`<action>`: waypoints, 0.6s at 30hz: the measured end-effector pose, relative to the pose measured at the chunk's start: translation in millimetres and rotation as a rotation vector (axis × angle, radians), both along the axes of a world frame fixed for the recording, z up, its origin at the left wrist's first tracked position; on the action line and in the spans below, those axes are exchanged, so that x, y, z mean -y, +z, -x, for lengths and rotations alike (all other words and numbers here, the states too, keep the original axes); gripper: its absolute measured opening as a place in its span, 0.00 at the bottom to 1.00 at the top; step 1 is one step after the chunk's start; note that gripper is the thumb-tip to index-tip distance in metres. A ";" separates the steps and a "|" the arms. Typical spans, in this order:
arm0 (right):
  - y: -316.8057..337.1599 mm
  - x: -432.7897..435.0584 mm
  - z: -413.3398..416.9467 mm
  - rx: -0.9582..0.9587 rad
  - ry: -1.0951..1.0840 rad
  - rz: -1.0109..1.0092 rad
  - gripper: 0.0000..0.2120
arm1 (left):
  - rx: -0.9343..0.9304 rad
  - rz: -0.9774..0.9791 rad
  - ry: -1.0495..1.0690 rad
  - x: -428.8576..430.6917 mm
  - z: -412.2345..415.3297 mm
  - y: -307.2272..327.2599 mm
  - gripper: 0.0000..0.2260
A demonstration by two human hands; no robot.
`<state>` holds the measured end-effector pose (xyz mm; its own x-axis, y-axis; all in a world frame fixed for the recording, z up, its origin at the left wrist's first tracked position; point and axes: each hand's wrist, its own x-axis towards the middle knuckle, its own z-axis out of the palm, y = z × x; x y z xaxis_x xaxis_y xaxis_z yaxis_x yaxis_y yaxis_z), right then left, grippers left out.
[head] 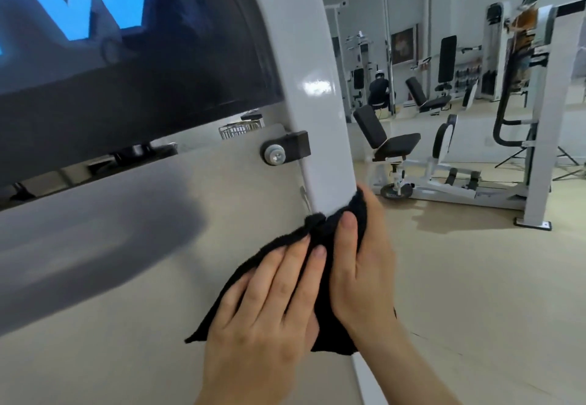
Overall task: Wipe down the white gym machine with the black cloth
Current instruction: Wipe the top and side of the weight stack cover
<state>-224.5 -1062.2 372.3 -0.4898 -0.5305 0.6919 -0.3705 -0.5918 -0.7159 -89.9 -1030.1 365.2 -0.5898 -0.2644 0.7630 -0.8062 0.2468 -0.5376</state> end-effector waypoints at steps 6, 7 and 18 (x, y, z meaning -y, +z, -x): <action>15.3 -5.1 -3.3 0.025 -0.046 -0.051 0.20 | -0.035 0.028 -0.061 -4.5 -3.4 13.7 0.27; 32.9 -2.3 -2.8 0.011 -0.030 -0.029 0.22 | -0.057 0.043 -0.051 -3.8 -3.1 26.1 0.26; -86.9 -12.9 -12.9 0.148 -0.079 -0.178 0.18 | 0.348 -0.195 0.060 3.0 -19.0 -59.4 0.32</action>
<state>-211.6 -1049.3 285.4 -0.6240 -0.5935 0.5083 -0.2937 -0.4247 -0.8564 -70.9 -1033.2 305.8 -0.7832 -0.4262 0.4528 -0.6004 0.3289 -0.7289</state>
